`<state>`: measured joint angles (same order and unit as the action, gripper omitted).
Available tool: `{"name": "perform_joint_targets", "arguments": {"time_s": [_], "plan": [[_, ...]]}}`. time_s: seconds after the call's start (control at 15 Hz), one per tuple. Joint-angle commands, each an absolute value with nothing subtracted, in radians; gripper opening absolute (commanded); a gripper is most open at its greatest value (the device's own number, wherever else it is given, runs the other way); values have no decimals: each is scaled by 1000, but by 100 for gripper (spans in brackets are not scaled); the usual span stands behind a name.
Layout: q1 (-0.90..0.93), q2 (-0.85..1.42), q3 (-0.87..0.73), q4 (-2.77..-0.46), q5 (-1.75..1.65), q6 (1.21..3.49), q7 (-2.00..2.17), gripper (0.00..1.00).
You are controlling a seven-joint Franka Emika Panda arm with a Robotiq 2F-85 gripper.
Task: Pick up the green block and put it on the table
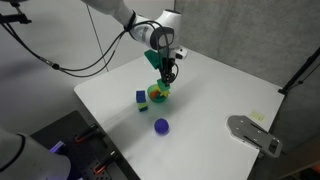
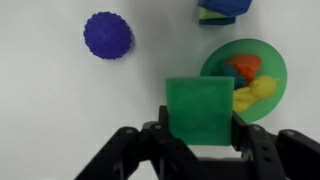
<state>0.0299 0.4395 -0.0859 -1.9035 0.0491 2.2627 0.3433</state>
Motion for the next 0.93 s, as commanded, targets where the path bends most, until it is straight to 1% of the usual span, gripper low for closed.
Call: {"name": "perform_joint_targets", "arguments": {"time_s": [0.0, 0.47, 0.87], "plan": [[-18, 403, -131, -1996, 29, 2254, 335, 31], [-100, 440, -230, -2123, -24, 2296, 341, 31], [-138, 505, -291, -2123, -40, 2360, 359, 31]]}}
